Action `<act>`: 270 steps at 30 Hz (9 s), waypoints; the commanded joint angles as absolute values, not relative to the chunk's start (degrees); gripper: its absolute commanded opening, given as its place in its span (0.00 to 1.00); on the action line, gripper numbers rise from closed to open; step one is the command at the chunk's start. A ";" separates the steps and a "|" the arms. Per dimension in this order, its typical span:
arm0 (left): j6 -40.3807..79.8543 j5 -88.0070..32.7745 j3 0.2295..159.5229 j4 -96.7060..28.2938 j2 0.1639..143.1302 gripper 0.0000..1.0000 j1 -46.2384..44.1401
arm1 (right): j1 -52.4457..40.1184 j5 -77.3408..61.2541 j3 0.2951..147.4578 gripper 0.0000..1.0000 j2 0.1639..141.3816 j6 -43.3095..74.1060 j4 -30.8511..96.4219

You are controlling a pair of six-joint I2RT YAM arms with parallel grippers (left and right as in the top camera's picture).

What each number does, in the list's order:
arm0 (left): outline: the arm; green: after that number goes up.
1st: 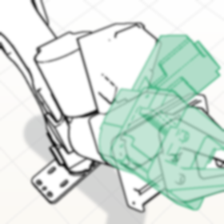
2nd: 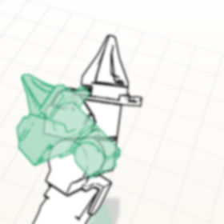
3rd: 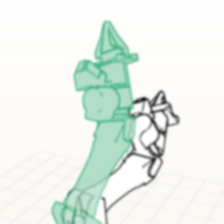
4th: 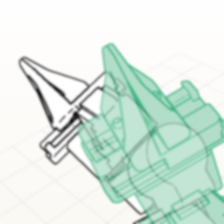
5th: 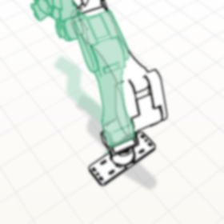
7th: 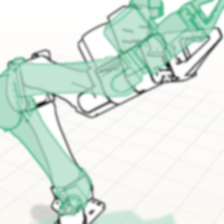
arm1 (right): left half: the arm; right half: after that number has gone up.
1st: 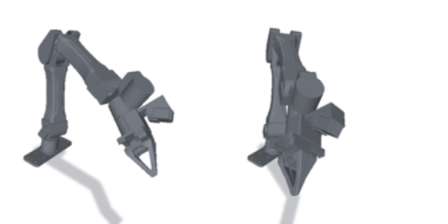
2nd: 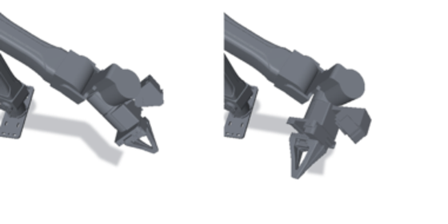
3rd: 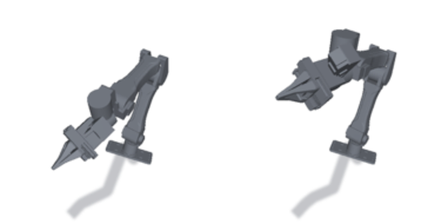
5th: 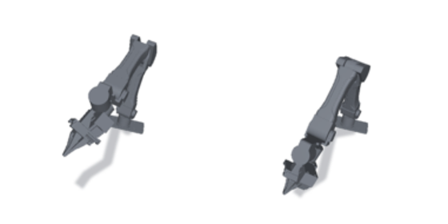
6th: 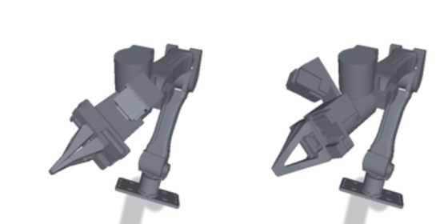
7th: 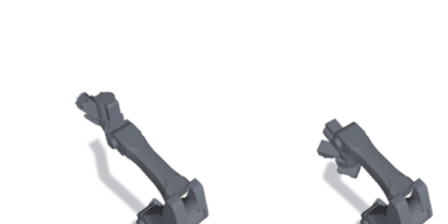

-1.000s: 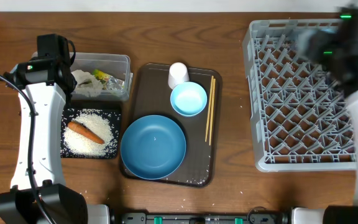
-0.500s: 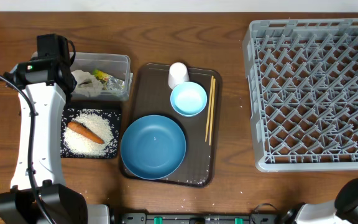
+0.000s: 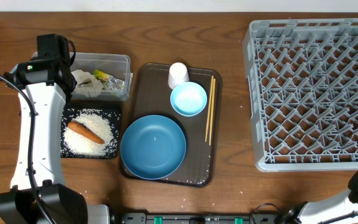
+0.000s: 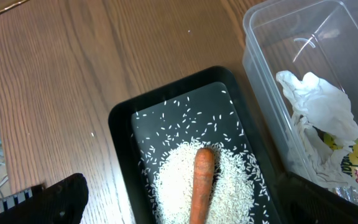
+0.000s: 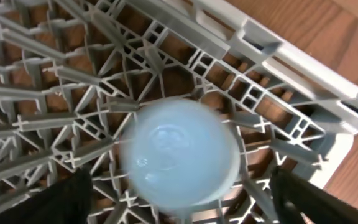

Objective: Sort waste into correct bins and load items into the dishwasher rack
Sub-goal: 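Carry the light-blue cup right and set it in the dish rack, then move the right gripper back and grasp the white cup, then carry the white cup right and set it in the dish rack, then move the right gripper back over the brown tray, then grasp the light-blue cup on the brown tray with the right gripper, then carry the light-blue cup right and set it in the dish rack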

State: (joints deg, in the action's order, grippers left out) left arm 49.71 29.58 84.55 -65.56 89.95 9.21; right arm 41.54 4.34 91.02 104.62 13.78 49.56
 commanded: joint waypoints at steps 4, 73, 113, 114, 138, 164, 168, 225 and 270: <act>50.22 30.89 84.60 -65.73 90.13 0.98 9.26 | 41.21 3.60 91.88 0.93 102.48 12.97 50.41; 50.22 30.89 84.60 -65.73 90.13 0.99 9.26 | -35.77 4.32 91.88 0.73 126.65 17.98 12.56; 50.22 30.89 84.60 -65.73 90.13 0.98 9.26 | 28.56 10.61 98.45 0.59 102.72 15.27 43.77; 50.22 30.89 84.60 -65.73 90.13 0.99 9.26 | 29.98 9.50 98.45 0.59 103.94 14.55 43.68; 50.22 30.89 84.60 -65.73 90.13 0.99 9.26 | 31.73 -0.36 98.52 0.99 101.47 12.38 42.37; 50.22 30.89 84.60 -65.73 90.13 0.98 9.26 | -28.69 -3.60 98.45 0.70 109.93 18.70 42.46; 50.22 30.89 84.60 -65.73 90.13 0.98 9.26 | -32.64 -3.38 98.45 0.64 115.31 18.83 42.44; 50.22 30.89 84.60 -65.73 90.13 0.98 9.26 | -26.61 5.74 118.32 0.01 112.46 22.87 51.94; 50.22 30.87 84.60 -65.73 90.13 0.98 9.26 | 16.29 -72.69 118.02 0.01 133.93 8.32 50.33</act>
